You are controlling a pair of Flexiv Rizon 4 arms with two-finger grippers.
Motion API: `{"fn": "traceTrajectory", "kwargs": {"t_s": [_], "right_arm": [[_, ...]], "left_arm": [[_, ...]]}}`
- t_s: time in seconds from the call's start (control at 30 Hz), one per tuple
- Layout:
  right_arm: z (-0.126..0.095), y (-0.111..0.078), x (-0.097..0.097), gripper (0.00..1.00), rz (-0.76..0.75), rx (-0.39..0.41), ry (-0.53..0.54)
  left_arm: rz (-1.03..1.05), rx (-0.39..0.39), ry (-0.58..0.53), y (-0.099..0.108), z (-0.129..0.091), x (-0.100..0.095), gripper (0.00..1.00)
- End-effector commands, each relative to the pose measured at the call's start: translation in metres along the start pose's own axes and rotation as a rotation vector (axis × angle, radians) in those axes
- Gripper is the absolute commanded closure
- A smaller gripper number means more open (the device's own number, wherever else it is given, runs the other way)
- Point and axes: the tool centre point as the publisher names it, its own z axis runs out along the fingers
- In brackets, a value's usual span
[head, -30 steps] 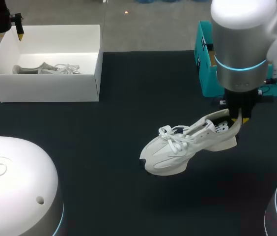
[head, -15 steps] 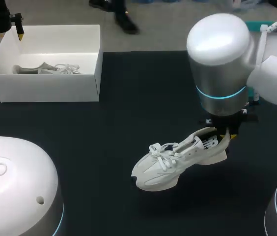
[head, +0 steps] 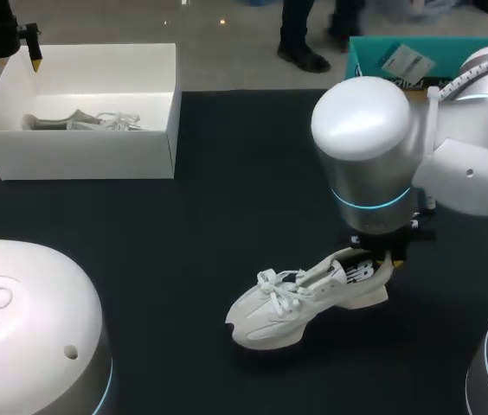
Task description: Take the shoe out of the shoebox, open the shoe tongue, remove and reinsert the insole, then place the shoe into the shoebox
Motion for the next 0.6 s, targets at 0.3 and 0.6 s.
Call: {"fn": "traceTrajectory", "kwargs": {"t_s": [0.3, 0.6], "right_arm": [[0.03, -0.001, 0.011, 1.0, -0.03, 0.038, -0.007], [0.046, -0.001, 0.014, 1.0, -0.027, 0.054, -0.013]], "left_arm": [[-0.001, -0.004, 0.002, -0.001, -0.001, 0.0, 0.0], [-0.001, -0.004, 0.002, -0.001, -0.001, 0.0, 0.0]]}}
